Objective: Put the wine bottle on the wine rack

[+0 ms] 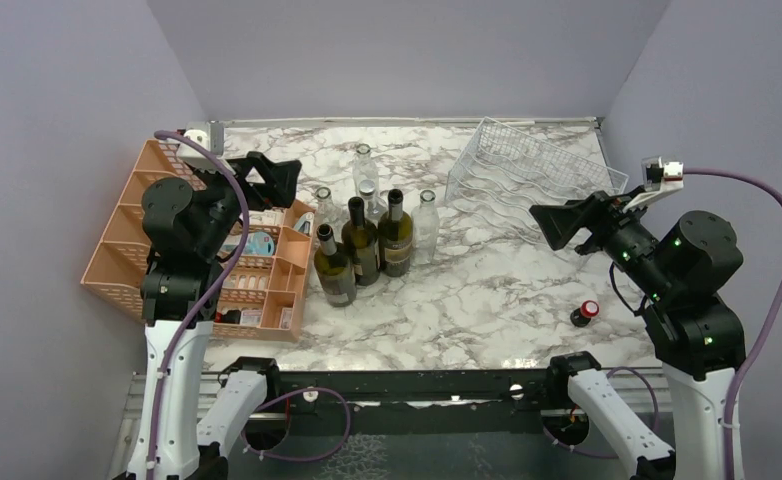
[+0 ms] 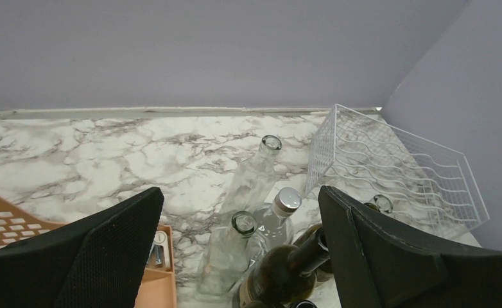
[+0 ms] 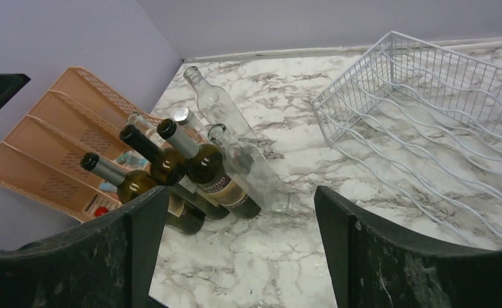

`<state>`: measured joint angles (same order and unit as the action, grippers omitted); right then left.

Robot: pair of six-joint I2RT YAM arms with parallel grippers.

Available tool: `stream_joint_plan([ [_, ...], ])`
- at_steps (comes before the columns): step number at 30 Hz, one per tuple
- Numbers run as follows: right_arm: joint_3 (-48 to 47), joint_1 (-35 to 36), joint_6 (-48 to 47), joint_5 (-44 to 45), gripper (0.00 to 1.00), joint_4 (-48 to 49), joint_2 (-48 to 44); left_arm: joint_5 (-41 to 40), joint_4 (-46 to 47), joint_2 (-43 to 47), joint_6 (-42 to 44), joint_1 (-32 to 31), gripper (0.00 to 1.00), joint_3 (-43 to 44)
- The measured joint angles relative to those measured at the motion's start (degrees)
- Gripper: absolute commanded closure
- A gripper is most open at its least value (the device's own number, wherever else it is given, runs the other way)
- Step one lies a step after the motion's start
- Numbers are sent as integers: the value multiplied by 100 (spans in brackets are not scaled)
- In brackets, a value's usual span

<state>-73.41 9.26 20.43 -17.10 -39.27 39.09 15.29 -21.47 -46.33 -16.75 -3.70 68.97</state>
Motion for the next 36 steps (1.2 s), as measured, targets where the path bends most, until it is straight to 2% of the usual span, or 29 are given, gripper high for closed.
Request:
stream_joint_plan([
  [2,0,-2,42,7,3,-94,-35,151,190,-2,-70,15,1,-114],
  [4,0,-2,57,13,2,-166,-70,326,387,-20,-151,28,1,-197],
  [15,356,-37,186,721,2,-675,-76,1311,1231,337,-435,66,1,-669],
  [20,802,-37,219,1259,6,-748,96,1797,1180,605,-459,59,1,-896],
  [24,1010,-37,310,1547,9,-684,505,1821,920,798,-273,-168,1,-896],
  [27,1141,-37,367,1816,7,-667,866,1814,643,962,-63,-415,1,-881],
  [30,1095,-37,372,2411,0,-667,1331,1814,476,1019,103,-555,1,-841],
  [36,675,-76,304,4076,0,-643,2441,1816,299,977,275,-785,1,-686],
])
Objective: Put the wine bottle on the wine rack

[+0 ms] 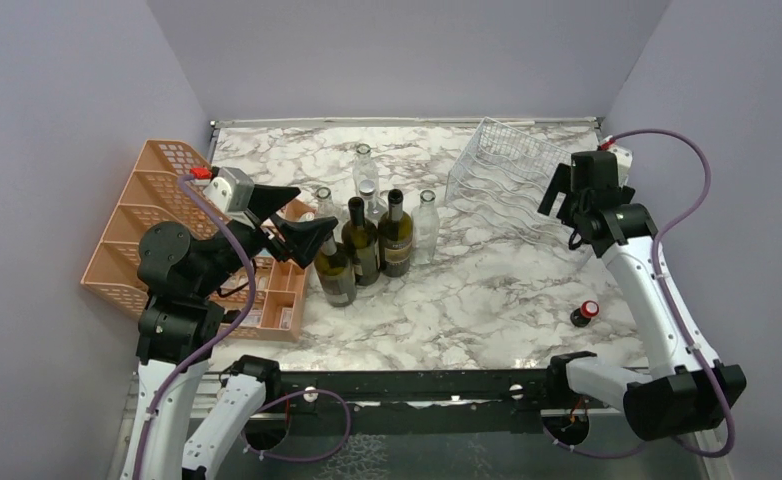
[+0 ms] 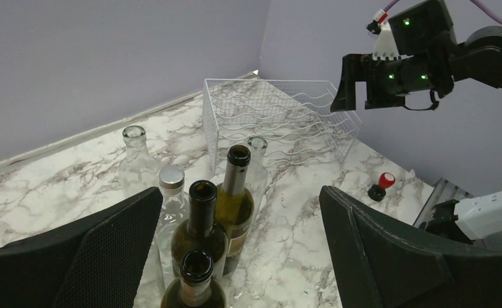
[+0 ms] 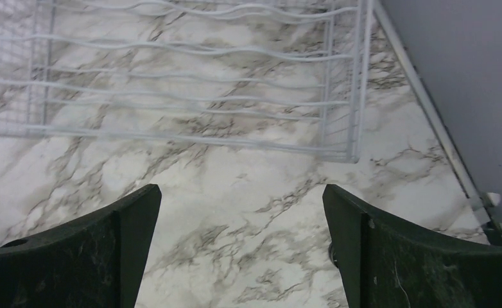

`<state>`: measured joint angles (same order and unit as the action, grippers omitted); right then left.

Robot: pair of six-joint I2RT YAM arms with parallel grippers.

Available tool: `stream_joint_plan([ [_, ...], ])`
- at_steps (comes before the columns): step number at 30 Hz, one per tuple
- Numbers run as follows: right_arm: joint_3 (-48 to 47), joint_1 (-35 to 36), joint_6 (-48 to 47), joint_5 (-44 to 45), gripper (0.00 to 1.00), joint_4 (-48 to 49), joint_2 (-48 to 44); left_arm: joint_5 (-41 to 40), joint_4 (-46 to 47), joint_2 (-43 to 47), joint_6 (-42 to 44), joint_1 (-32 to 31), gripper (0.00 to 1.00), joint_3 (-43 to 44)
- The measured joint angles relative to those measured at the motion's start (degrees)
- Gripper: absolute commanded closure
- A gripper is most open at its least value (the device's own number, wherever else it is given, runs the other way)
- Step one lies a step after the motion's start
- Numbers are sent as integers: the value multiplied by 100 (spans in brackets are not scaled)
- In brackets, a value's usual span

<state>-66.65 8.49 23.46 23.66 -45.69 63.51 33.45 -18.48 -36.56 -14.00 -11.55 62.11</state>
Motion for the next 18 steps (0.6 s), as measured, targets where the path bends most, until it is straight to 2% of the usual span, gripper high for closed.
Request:
stream_joint_plan([
  [5,-81,-332,20,616,1,258,302,-15,-22,-87,59,-162,1,120],
  [10,-138,-1231,96,673,0,671,702,-153,-92,-203,205,-286,1,133],
  [14,-146,-1891,63,260,0,968,1283,-264,-107,-332,323,-398,1,144],
  [18,-144,-2090,-85,-520,2,1255,1646,-310,-109,-461,415,-472,1,188],
])
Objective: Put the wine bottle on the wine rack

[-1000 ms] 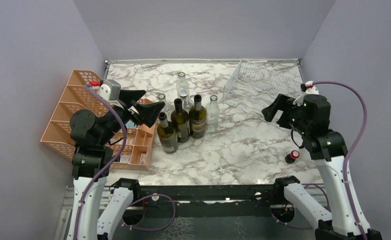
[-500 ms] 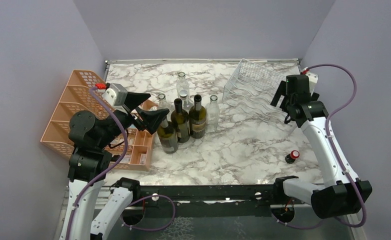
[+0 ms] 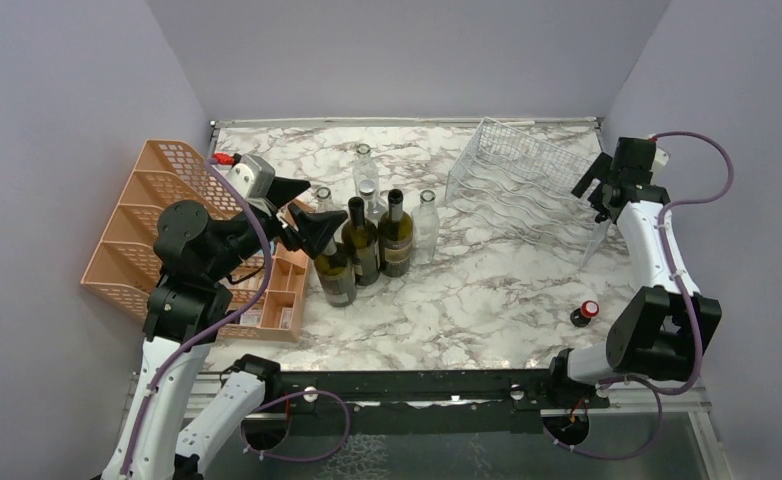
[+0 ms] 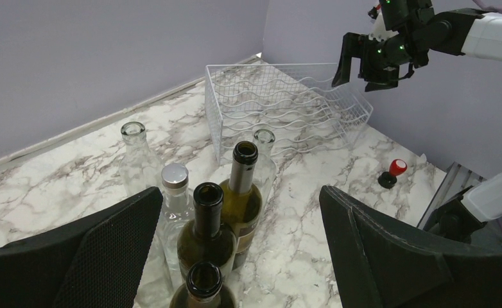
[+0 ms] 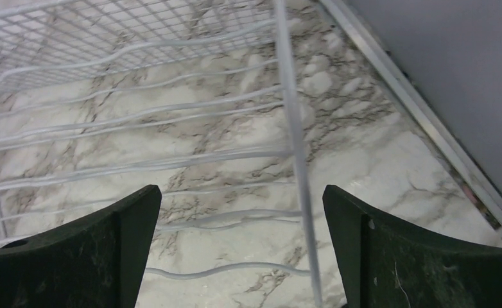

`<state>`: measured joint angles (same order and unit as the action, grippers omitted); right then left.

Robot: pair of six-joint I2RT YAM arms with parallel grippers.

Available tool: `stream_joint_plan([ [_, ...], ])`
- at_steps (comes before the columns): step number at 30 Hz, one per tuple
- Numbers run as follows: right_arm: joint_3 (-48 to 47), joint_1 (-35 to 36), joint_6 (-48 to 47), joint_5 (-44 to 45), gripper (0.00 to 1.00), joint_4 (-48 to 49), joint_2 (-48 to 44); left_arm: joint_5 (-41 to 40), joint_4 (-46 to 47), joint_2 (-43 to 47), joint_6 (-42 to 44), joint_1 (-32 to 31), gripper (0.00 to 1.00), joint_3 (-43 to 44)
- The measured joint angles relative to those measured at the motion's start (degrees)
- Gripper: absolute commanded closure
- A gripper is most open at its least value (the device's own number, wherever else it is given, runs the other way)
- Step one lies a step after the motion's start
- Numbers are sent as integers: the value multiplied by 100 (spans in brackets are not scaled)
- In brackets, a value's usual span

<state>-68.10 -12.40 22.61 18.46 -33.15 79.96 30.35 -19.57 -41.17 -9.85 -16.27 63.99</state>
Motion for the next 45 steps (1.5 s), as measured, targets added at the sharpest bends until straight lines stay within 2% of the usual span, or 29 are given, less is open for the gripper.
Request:
stream_joint_plan([
  [3,-13,-9,-177,-568,4,210,297,-4,11,-96,24,-24,1,31],
  [9,-361,-74,-553,-1150,14,439,905,-7,20,-254,31,-37,1,81],
  [15,-750,-72,-863,-1784,18,870,1329,-7,48,-367,26,-37,1,105],
  [20,-1209,-72,-1032,-1934,9,997,1617,-11,81,-417,22,-37,1,116],
  [24,-1471,-50,-1064,-1672,6,957,1576,-35,109,-422,22,-37,1,116],
  [29,-1473,-22,-1067,-1499,7,678,1040,-131,109,-422,2,-37,1,116],
  [32,-1377,42,-1067,-1784,10,638,479,-249,111,-422,-22,-37,1,116],
  [35,-1128,289,-1025,-2503,12,730,-205,-367,120,-422,-59,-37,1,116],
  [39,-409,1088,-964,-3648,16,1165,-1012,-527,136,-413,-138,-37,1,116],
  [45,575,2192,-964,-4977,23,1836,-1613,-680,151,-297,-269,-37,1,116],
])
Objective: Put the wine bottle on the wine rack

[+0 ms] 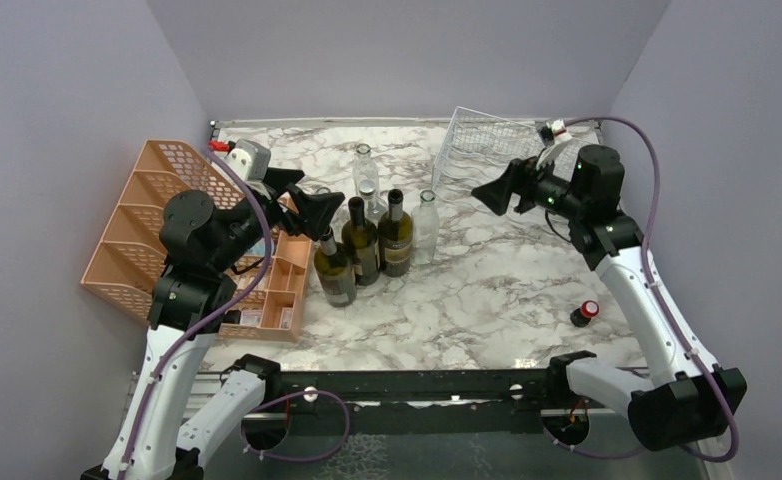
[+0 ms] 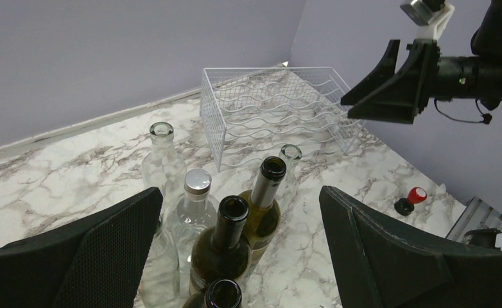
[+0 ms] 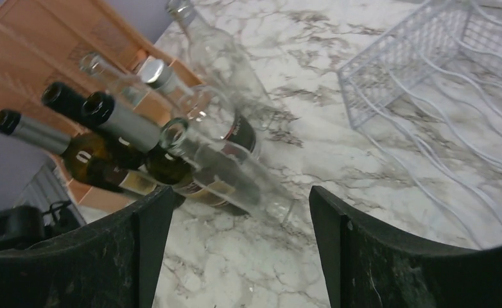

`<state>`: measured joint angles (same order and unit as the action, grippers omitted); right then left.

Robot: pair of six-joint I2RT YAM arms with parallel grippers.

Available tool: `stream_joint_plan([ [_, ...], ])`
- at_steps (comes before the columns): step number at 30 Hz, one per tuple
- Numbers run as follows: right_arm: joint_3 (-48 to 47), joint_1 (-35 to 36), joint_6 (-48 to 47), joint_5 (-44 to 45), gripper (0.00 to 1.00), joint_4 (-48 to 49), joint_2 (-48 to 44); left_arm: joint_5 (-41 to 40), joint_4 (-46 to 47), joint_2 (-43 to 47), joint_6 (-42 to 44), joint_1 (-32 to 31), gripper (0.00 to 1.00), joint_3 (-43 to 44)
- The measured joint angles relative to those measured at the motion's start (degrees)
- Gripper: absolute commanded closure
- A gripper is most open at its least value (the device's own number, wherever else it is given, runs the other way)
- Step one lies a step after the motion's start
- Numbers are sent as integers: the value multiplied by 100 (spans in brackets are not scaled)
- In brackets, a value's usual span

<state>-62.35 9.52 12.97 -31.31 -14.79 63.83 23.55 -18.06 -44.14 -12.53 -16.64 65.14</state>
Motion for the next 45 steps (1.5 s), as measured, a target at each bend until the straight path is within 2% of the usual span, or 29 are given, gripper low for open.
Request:
stream_joint_plan([
  [4,549,319,-4,-463,26,538,-350,-11,57,96,-72,0,1,-15],
  [9,892,793,-166,-811,24,1241,-380,-9,133,173,-125,0,1,-109],
  [15,1003,1576,-619,-776,24,1930,-46,-9,173,243,-138,0,1,-120],
  [25,1095,1851,-1141,-341,28,2846,765,-11,317,254,-109,0,1,-120],
  [38,1340,1976,-1567,-393,55,3654,1287,-52,621,-4,-111,0,1,-192],
  [45,1421,1978,-1784,-361,86,3995,1340,-50,730,-55,-138,0,1,-192],
])
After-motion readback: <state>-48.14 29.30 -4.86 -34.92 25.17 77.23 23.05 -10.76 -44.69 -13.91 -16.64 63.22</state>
